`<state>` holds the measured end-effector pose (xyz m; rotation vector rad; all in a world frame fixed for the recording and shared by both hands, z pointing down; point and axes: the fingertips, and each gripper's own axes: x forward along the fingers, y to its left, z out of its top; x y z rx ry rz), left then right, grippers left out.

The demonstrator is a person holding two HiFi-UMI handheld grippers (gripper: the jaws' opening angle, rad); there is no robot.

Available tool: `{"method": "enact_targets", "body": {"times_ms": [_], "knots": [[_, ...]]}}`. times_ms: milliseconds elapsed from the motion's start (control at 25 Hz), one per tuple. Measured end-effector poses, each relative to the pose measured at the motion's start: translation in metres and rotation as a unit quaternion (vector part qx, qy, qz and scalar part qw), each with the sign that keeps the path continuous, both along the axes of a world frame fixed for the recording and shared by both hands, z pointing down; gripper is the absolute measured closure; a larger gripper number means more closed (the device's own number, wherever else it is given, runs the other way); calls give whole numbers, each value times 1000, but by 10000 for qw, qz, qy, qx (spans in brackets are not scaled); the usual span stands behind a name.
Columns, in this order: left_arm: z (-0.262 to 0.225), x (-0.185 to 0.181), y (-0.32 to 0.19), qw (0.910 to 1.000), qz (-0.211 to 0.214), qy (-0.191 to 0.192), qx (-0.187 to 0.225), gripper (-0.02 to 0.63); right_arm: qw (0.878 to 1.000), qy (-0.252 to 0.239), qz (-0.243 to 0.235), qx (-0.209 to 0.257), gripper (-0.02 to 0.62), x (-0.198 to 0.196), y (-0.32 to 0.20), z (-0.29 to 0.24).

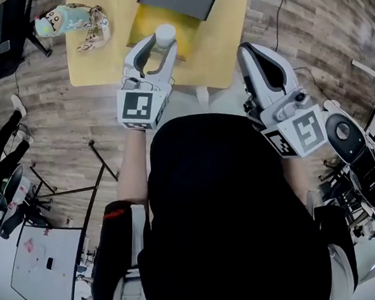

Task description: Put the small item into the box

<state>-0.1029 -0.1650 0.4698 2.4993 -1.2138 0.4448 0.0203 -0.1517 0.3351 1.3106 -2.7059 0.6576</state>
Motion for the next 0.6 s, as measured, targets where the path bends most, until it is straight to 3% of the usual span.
{"method": "enact_targets", "body": {"times_ms": [600], "knots": [[75, 8, -14, 9960, 22, -418, -788, 439, 9967, -49, -552, -592, 594, -20, -25, 42]]}}
